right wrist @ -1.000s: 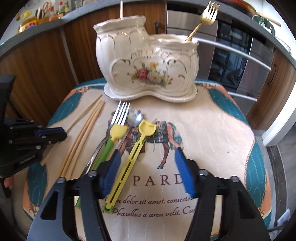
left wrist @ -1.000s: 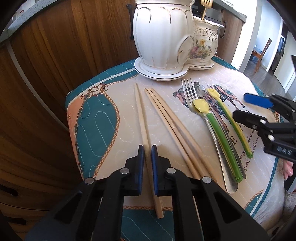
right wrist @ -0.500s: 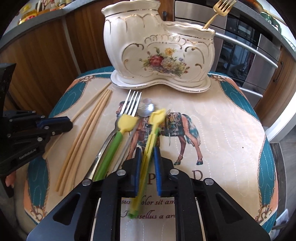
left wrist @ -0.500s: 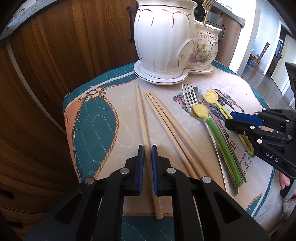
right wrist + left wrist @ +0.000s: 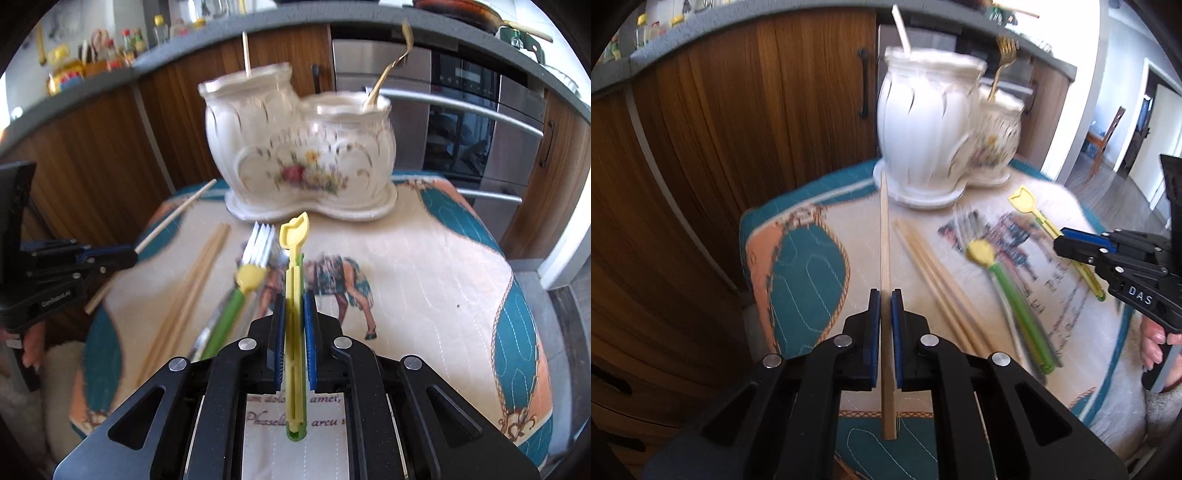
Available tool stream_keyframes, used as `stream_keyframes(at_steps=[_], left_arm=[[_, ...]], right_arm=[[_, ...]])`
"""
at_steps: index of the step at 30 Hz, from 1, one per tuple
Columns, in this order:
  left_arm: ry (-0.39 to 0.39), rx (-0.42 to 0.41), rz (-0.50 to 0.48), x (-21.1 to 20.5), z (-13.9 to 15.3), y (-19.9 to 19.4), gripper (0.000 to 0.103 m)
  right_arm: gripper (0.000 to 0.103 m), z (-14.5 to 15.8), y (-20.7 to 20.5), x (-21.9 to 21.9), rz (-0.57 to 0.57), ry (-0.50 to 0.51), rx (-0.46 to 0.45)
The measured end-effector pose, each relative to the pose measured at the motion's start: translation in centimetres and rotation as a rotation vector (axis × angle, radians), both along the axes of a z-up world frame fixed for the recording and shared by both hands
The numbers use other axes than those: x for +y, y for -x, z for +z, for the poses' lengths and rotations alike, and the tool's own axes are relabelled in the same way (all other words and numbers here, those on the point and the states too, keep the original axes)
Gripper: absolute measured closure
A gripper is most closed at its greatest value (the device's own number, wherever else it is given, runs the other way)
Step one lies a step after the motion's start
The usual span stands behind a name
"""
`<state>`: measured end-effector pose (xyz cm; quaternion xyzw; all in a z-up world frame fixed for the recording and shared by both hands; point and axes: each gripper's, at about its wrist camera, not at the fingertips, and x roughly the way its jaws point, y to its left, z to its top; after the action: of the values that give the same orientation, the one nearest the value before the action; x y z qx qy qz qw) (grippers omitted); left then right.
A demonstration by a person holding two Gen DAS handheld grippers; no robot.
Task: Organize utensils
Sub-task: 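Lift the chopstick with the left tool while the right tool lifts the yellow spoon toward the holder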
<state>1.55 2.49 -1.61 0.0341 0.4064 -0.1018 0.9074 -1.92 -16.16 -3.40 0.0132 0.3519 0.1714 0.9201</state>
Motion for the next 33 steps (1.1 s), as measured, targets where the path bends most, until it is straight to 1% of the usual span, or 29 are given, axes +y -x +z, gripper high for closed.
stream_keyframes(at_steps=[4,7,10,11,16,21,25,27,31,33], left_arm=[[-0.001,-0.051,-0.008,0.0,1.6,0.8,0.097],[0.013,-0.108,-0.003,0.5,3.2,1.8,0.097],[0.055,-0.187,0.02,1.0,5.3,2.5,0.097],[0.066,-0.203,0.025,1.2,5.7,2.9,0.097],[0.123,-0.275,0.041,1.2,7.0,2.5,0.097],[0.172,-0.336,0.038,0.7,8.1,0.8,0.097],[0.253,-0.358,0.035,0.5,9.2,-1.7,0.097],[0.279,-0.388,0.035,0.3,9.8,-3.0,0.097],[0.322,-0.425,0.04,-0.1,10.9,-5.4,0.097],[0.36,-0.436,0.034,0.0,11.2,-6.8,0.097]], right_arm=[[0.092,1.5,0.6,-0.9,0.006,-0.05,-0.066],[0.092,2.5,1.0,-1.6,0.002,-0.102,-0.115],[0.092,3.7,1.2,-2.3,-0.02,-0.149,-0.195],[0.092,4.1,1.2,-2.5,-0.031,-0.167,-0.221],[0.092,5.7,-0.5,-2.9,-0.055,-0.201,-0.278],[0.092,7.9,-2.2,-2.7,-0.073,-0.23,-0.347],[0.092,10.0,-4.3,-2.6,-0.075,-0.269,-0.414],[0.092,10.9,-5.3,-2.6,-0.082,-0.287,-0.447],[0.092,11.3,-7.6,-2.8,-0.089,-0.327,-0.476],[0.092,11.0,-9.0,-2.9,-0.096,-0.343,-0.464]])
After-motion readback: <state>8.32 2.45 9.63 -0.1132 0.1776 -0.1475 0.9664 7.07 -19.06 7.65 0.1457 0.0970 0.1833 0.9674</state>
